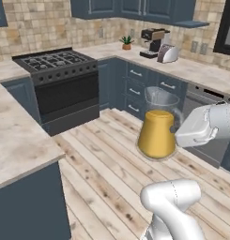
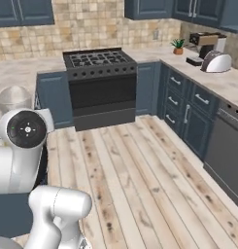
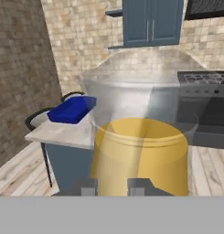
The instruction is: There is a tray on the dining counter. Grab the cup, mug, and pitcher and place them on the tray. The pitcher may be placed next to the tray if it cannot fit the tray.
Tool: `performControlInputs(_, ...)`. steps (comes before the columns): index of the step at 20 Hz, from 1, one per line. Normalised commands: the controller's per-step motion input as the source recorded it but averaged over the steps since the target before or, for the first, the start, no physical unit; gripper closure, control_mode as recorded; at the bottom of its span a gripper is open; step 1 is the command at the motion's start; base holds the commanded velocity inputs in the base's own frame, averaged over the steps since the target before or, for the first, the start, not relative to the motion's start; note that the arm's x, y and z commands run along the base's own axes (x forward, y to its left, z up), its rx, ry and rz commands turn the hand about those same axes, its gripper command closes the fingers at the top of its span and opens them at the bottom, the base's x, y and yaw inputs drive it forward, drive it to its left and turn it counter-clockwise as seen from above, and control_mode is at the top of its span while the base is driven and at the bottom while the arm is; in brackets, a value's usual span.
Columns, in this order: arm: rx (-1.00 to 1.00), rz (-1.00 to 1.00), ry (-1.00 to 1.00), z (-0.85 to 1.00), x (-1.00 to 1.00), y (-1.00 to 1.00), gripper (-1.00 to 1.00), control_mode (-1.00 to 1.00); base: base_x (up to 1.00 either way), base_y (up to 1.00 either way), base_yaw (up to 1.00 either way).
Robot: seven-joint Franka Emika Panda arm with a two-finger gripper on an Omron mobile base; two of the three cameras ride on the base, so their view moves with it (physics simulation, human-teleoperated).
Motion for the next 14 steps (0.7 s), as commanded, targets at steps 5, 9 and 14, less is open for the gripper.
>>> performControlInputs(5,0.0,0.0,0.0,0.0,0.0,0.0,1.0,1.0,-0.67,0.97,0.0)
performControlInputs(9,0.0,0.0,0.0,0.0,0.0,0.0,1.0,1.0,-0.69,0.91,0.0)
performControlInputs(14,0.0,0.0,0.0,0.0,0.0,0.0,1.0,1.0,-0.57,0.87,0.0)
